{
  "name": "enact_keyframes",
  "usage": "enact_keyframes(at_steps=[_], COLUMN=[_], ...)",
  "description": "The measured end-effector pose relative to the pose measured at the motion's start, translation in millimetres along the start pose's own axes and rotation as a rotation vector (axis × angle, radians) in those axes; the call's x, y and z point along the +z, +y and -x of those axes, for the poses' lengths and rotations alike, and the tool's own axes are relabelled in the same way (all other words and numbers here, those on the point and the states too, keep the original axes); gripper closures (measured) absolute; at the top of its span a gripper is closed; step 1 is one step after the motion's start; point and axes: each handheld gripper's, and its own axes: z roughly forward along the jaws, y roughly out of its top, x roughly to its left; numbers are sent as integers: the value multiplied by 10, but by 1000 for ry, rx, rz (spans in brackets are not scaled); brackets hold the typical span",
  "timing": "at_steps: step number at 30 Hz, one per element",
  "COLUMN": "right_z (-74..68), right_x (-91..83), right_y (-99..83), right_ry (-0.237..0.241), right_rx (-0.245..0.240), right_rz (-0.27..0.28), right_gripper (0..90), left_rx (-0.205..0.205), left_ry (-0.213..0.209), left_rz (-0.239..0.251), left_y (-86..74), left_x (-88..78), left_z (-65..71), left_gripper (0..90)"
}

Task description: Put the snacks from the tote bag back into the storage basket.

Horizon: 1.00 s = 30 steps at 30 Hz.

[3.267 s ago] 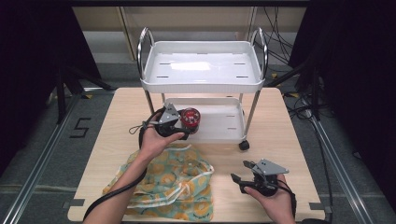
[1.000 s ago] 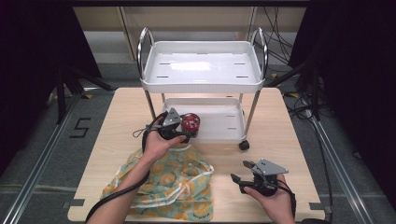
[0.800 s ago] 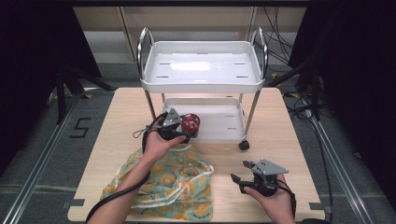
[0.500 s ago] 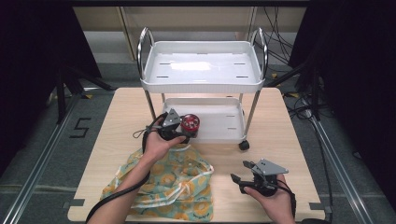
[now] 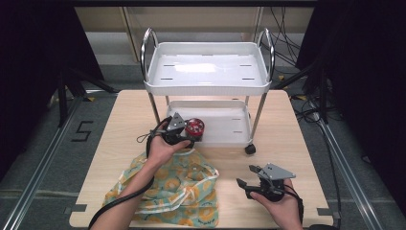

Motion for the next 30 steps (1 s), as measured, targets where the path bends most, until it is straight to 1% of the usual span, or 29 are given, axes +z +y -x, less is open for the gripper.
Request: enact_keyframes(at_steps=[1,2,3,4,5,6,9,12,13,14,20,21,23,24,25,26,27,29,30], right_z=[0,1,0,0,0,-1,-4,-4,-3,-3,-5,-27,-13,-20,-21,-5,-7,-12,-8], right_x=[0,0,0,0,3,4,3,0,0,1,2,-1,3,1,4,5,6,5,12], right_y=[0,0,0,0,0,-1,0,0,0,0,0,-2,-1,-1,-2,0,0,0,-2], right_ry=[0,0,0,0,2,3,0,-1,0,1,1,3,2,2,4,11,14,17,8], right_rx=[0,-1,0,-1,0,1,-3,-3,-2,-2,-2,22,4,12,14,-1,3,8,-2], right_rz=[0,0,0,0,2,2,0,-1,-1,0,-4,-9,-5,-7,-6,-10,-13,-19,-5], right_gripper=[314,314,314,314,314,314,314,314,314,314,313,313,313,313,313,313,313,313,313], left_rx=[14,-33,-33,-27,15,17,4,6,-12,-39,-47,-50,-67,-70,-71,-72,-65,-70,-75], left_ry=[3,2,1,-1,4,1,-3,-2,-4,-2,-3,-3,-10,-11,-12,-13,-14,-14,-14], left_rz=[-15,-9,-10,-9,-9,-10,-9,-11,-11,-12,-9,-9,-6,-7,-7,-11,-17,-20,-18], left_y=[-5,-19,-20,-21,-11,-9,-8,-10,-15,-22,-41,-43,-50,-51,-50,-48,-45,-41,-42], left_x=[-5,1,1,1,-4,-4,-1,2,3,5,7,7,11,11,10,7,2,-6,-9], left_z=[-13,8,6,5,-16,-11,7,-4,3,15,7,10,15,15,19,21,20,32,35], left_gripper=[252,252,252,252,252,252,252,252,252,252,250,249,248,248,248,247,246,242,234])
